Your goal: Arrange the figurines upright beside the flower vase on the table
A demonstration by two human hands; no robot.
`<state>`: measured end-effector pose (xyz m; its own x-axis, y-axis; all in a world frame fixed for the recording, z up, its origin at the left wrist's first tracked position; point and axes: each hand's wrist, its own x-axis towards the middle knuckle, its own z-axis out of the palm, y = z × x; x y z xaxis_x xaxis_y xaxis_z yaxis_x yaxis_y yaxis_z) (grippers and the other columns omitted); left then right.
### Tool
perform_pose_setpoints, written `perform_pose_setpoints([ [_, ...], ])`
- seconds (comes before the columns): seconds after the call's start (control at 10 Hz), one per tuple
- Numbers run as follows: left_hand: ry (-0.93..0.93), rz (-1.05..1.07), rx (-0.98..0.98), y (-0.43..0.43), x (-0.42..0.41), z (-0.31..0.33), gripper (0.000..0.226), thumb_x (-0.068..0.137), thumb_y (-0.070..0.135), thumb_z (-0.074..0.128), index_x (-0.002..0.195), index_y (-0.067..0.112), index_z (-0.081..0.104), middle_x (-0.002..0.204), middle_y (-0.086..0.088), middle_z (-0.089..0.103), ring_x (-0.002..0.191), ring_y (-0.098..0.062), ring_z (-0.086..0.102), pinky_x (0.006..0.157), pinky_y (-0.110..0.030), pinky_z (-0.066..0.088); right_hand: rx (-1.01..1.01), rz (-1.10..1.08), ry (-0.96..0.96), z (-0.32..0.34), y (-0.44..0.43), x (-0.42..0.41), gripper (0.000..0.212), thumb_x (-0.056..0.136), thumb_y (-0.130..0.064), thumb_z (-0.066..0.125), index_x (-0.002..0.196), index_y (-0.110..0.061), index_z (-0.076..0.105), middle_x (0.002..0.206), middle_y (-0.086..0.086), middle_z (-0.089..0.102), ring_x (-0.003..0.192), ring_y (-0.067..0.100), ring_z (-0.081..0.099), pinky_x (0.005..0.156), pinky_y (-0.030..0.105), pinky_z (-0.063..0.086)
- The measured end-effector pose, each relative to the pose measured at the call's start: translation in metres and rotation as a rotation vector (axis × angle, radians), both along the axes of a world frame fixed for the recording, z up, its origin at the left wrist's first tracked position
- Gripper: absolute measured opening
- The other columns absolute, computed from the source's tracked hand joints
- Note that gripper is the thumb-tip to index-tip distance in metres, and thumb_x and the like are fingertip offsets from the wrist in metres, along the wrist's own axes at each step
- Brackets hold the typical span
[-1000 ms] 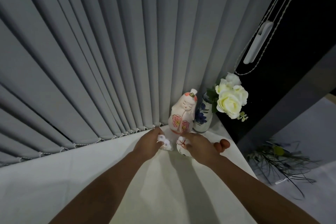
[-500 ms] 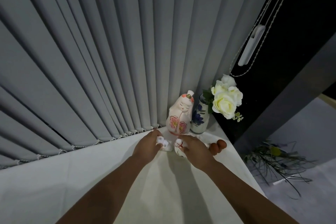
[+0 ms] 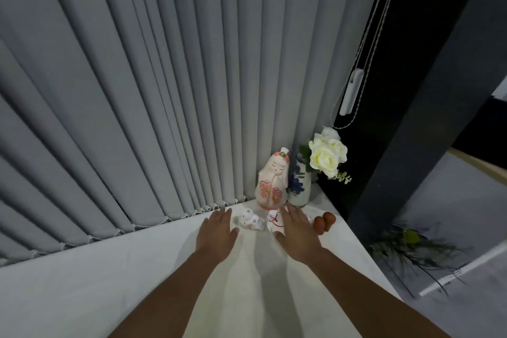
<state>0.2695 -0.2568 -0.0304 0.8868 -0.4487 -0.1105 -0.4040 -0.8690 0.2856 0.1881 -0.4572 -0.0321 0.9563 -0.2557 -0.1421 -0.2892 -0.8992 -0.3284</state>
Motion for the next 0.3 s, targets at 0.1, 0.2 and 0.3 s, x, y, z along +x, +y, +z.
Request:
perform_pose_setpoints([
  [0.1,-0.044,0.022,0.070,0.019,-0.017,0.015,0.059,0.099,0.040,0.032,0.149,0.013,0.016,0.161,-0.007,0.014,0.149,-0.023,0.011,0.121,-0.042,0.015,-0.079,0.010,0.033,0.008,0.012,-0.018,0.071,0.096,-0.041,0.043,0.152,-0.014,0.008,0.163,0.009,0.003,0.150,0.031,0.000,0.121,0.049,0.007],
  [0.2,-0.052,0.052,0.098,0.044,-0.038,0.029,0.060,0.099,0.042,0.029,0.150,0.013,0.014,0.161,-0.007,0.011,0.150,-0.022,0.007,0.121,-0.043,0.011,-0.091,0.005,0.070,0.023,0.029,-0.032,0.073,0.097,-0.044,0.040,0.153,-0.012,0.005,0.163,0.010,-0.003,0.150,0.032,-0.004,0.120,0.050,0.002],
  [0.3,-0.064,0.097,0.133,0.066,-0.055,0.037,0.061,0.099,0.044,0.026,0.150,0.013,0.012,0.161,-0.007,0.010,0.149,-0.023,0.007,0.122,-0.043,0.011,-0.051,0.010,0.059,0.035,0.047,-0.039,0.071,0.098,-0.047,0.036,0.153,-0.013,0.005,0.163,0.010,-0.001,0.150,0.031,-0.002,0.121,0.049,0.003],
])
